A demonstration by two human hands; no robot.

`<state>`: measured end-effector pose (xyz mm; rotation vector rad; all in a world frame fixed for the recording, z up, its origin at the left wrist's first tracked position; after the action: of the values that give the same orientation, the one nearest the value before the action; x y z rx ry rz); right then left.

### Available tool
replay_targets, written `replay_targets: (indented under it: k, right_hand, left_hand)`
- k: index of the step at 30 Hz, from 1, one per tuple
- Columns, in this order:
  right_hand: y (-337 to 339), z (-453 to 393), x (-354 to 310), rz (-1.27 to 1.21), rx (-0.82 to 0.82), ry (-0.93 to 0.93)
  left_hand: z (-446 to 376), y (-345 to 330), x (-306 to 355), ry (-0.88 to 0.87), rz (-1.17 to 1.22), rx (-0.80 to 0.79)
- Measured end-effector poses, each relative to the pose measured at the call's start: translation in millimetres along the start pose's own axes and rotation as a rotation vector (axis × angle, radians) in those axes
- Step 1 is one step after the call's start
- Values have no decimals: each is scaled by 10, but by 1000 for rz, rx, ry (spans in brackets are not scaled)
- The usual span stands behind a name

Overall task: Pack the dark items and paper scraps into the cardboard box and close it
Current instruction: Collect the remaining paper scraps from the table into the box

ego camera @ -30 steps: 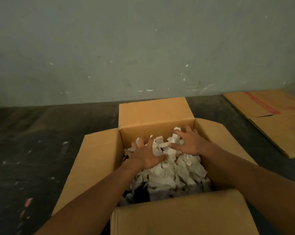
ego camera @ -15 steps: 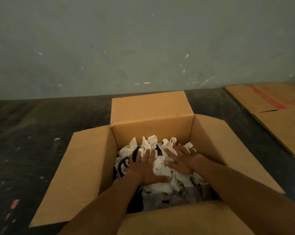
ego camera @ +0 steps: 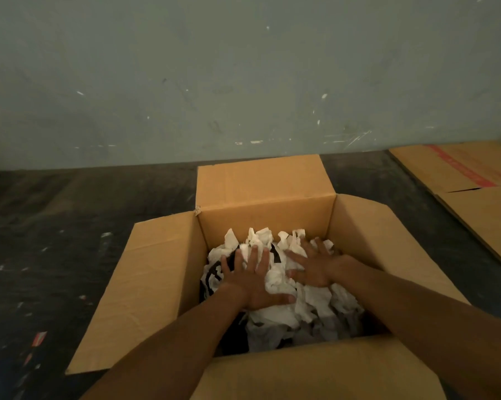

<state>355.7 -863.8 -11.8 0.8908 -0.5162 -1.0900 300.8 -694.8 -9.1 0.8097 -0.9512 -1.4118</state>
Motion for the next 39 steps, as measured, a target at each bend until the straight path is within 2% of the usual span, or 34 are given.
replay_targets:
  k: [4,7,12,17,21,24,27,29,31,33,35,37,39]
  right_hand:
    - [178,297,-11,-146,103,30]
    - [-13,594,-48,-155,-21,37]
    - [-400,794,-169,19,-243,45]
    - [-407,826,-250,127,-287,47]
    - [-387,860,-250,91,-272,40]
    - [-209,987,-213,-45,-151,62]
    - [50,1173,-165,-209,38,128]
    - [226,1339,-112,-338,202,134]
    - [359,1545,-42,-496,437,125]
    - [414,1767,60,-543,693,61]
    - [339,1965,154,-558,869,-30]
    - [163,2120,214,-605,941,-131]
    - [-70,2234,271,-753,954,-257]
  left_hand:
    - [220,170,-47,-16,47,85]
    - [433,77,-6,-109,-51,38]
    - [557,-220,142,-197,-148,-133]
    - [511,-234,134,-199,-177,-149]
    - [558,-174,78,-175,-165,-91]
    - [653,-3,34,-180,-152,6]
    - [786,194,-39,-153,-109,111]
    - [881,305,-126,-90,-160,239]
    - [978,372,-239,40,-186,341]
    - [1081,409,-357,194,-133,356]
    - [1191,402,-447,292,-56,336]
    - [1316,384,-505,313,24,328]
    - [1414,361,-552,322,114,336]
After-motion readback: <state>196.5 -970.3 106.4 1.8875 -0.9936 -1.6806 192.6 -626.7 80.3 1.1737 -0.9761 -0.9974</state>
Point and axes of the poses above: each hand's wrist, its own z-axis away from the middle knuckle, its own y-axis out of the back of the hand, x = y × z, the point moved 5 cm from there along -z, towards the middle knuckle, and after that the axes turned 3 degrees about y, right-handed, at the moved point
